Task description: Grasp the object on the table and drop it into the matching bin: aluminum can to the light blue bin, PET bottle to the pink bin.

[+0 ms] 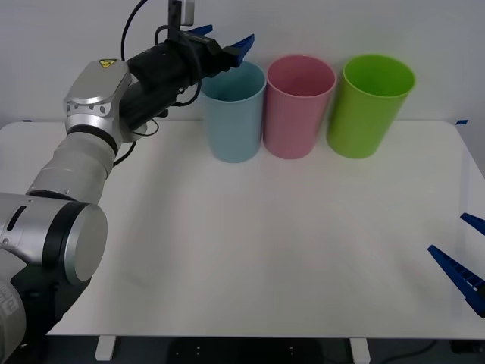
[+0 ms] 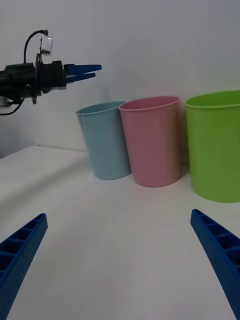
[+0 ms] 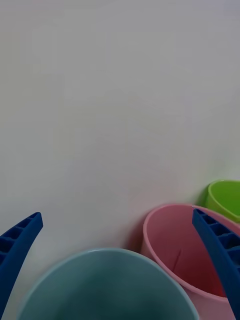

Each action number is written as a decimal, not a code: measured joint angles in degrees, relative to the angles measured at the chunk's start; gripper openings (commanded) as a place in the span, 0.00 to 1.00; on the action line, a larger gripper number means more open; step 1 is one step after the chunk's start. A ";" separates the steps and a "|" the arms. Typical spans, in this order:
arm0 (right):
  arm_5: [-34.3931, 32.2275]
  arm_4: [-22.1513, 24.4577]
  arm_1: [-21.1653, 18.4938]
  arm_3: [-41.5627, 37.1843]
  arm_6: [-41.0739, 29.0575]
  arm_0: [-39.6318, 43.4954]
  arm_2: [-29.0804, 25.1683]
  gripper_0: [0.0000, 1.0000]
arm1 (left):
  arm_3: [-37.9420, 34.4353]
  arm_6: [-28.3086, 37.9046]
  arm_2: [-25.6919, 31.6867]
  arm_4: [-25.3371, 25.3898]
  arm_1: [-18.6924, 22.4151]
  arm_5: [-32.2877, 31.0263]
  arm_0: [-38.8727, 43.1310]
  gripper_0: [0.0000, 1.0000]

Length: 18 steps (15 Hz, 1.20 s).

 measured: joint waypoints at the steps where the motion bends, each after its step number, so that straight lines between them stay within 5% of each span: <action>1: 0.00 0.00 0.00 0.00 0.00 0.00 0.00 1.00 | -0.14 -0.22 -0.02 1.64 1.11 -1.87 0.67 1.00; 4: 0.00 0.00 0.00 0.00 0.00 0.00 0.00 1.00 | -1.16 -0.84 -1.20 6.97 4.56 -6.93 3.12 1.00; 9: 0.00 0.00 0.00 0.00 0.00 0.00 0.00 1.00 | -11.28 -1.33 -11.42 23.17 13.45 -8.60 12.66 1.00; 18: 0.00 0.00 0.00 0.00 0.00 0.00 0.00 1.00 | -18.23 -3.81 -7.81 31.04 24.65 -20.68 27.46 1.00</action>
